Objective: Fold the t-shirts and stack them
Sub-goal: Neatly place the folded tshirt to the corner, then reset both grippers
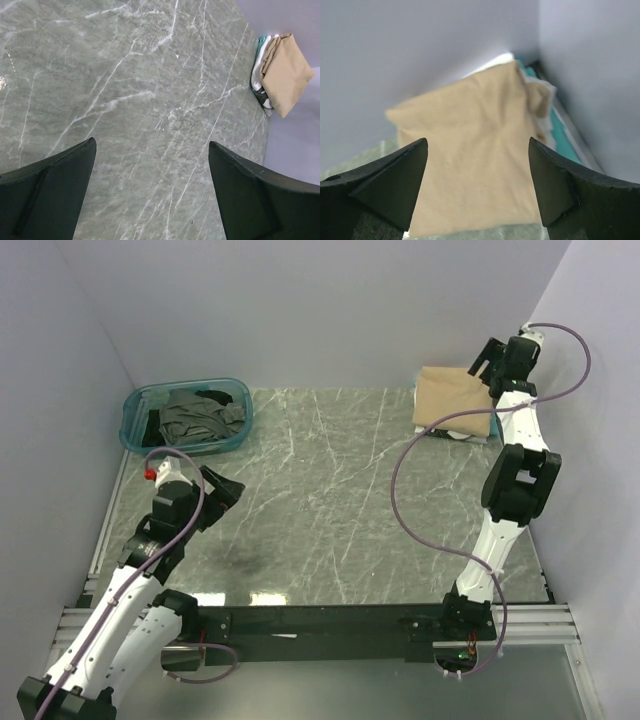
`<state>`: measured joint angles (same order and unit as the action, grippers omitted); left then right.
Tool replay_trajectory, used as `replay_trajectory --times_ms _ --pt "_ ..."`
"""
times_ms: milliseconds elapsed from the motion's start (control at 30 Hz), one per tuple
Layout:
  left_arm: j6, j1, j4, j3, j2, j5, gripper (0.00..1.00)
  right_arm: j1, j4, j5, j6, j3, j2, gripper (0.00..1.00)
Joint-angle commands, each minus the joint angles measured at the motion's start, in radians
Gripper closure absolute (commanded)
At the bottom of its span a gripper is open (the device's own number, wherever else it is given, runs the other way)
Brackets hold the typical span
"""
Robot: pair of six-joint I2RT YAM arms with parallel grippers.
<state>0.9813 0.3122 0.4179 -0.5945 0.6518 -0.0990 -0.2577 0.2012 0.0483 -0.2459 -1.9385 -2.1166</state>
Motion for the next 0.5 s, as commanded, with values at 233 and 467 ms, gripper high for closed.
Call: replay_trajectory --times_ms 233,467 --pt "-0.02 0.002 -0.083 0.018 0.055 0.024 0.01 0.009 -0.037 -0.199 -0.021 -0.284 -0.248 0.12" --pt "-0.029 0.002 -0.103 0.009 0.16 0.045 0.01 0.006 -0.137 0.013 -0.013 -0.395 -0.416 0.1"
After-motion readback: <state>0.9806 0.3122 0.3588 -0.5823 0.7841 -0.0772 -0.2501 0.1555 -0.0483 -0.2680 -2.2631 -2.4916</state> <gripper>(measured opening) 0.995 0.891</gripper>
